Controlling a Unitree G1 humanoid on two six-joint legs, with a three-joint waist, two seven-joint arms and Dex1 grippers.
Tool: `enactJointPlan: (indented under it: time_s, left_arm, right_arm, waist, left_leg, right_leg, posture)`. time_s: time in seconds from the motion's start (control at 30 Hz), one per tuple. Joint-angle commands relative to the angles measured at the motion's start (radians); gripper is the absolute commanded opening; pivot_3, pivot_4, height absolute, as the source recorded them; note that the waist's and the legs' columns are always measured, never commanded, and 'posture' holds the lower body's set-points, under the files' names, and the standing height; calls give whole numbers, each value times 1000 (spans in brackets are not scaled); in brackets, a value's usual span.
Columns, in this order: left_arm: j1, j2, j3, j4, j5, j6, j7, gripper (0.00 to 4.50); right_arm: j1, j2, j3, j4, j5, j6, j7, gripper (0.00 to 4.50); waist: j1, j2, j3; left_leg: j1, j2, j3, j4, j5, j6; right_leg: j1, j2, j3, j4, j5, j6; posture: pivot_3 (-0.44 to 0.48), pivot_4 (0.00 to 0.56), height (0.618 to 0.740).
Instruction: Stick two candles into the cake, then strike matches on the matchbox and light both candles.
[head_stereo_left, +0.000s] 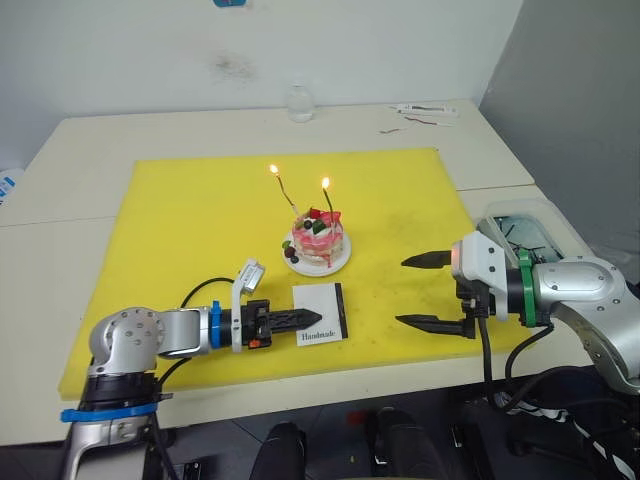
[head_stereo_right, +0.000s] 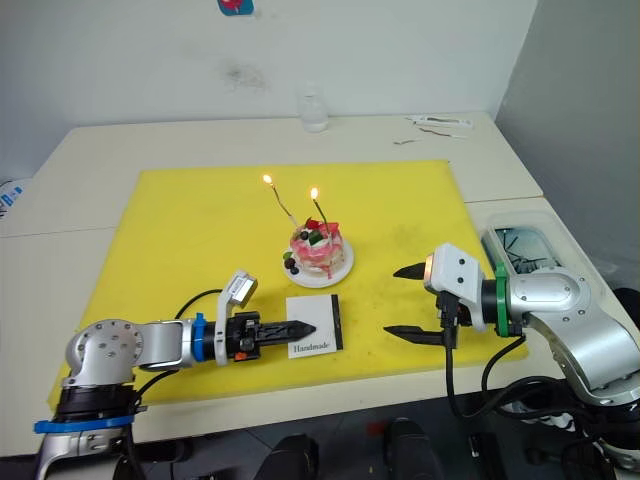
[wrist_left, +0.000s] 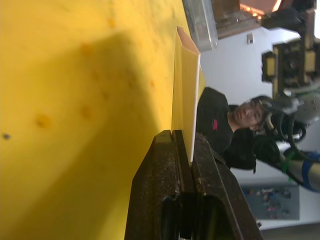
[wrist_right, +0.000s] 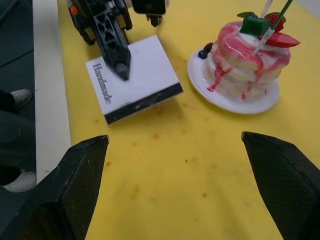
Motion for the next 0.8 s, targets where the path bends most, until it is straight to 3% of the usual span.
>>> enactJointPlan:
  time_s: [0.03,0.27,0.37,0.43,0.53,0.63,0.73,0.8]
  left_arm:
    - [-6,-8,34,4,-6,24,30,738]
    - [2,12,72,-4,-12,61,36,2915]
    - [28,77,92,-15,-10,68,14,3864]
    - [75,196,75,-56,24,26,-60,4390]
    - [146,358,60,-110,73,-73,-182,4474]
    - [167,455,108,-123,178,-306,-275,4474]
    - [47,454,138,-16,375,-600,-168,4474]
    - [12,437,128,28,461,-694,-108,4474]
  right_arm:
    - [-5,1,-10,-4,2,-24,-13,4500]
    - [-3,-1,-14,2,8,-27,-23,4500]
    - [-4,-8,-21,9,11,-31,-17,4500]
    - [4,-19,-36,16,18,-35,-6,4500]
    - [27,-33,-61,27,20,-69,14,4500]
    - [40,-15,-106,70,33,-78,-12,4500]
    - [48,36,-145,164,15,-81,-90,4500]
    - [57,53,-155,184,10,-82,-113,4500]
  waist:
    - [0,0,0]
    - [-1,0,0]
    - [-3,0,0]
    - [-9,0,0]
    - [-23,0,0]
    - [-19,2,0]
    - [-2,1,0]
    - [5,0,0]
  left_leg:
    - [0,0,0,0,0,0]
    - [0,0,0,0,0,0]
    - [0,0,0,0,0,0]
    - [1,0,0,0,0,0]
    - [2,2,0,-2,0,0]
    - [2,1,1,-3,0,0]
    - [1,1,0,0,0,0]
    - [-1,1,0,0,0,0]
  right_leg:
    - [0,0,0,0,0,0]
    - [0,0,0,0,0,0]
    - [0,0,0,0,0,0]
    - [0,0,0,0,0,0]
    - [-1,2,0,1,-3,-5]
    - [-1,1,0,1,-4,-8]
    - [-1,0,0,0,-4,-7]
    - [-1,1,0,-1,-4,-7]
  posture:
    - [0,150,740]
    - [0,150,740]
    - [0,150,740]
    - [0,150,740]
    - [0,150,740]
    - [0,150,740]
    - [0,150,740]
    - [0,150,740]
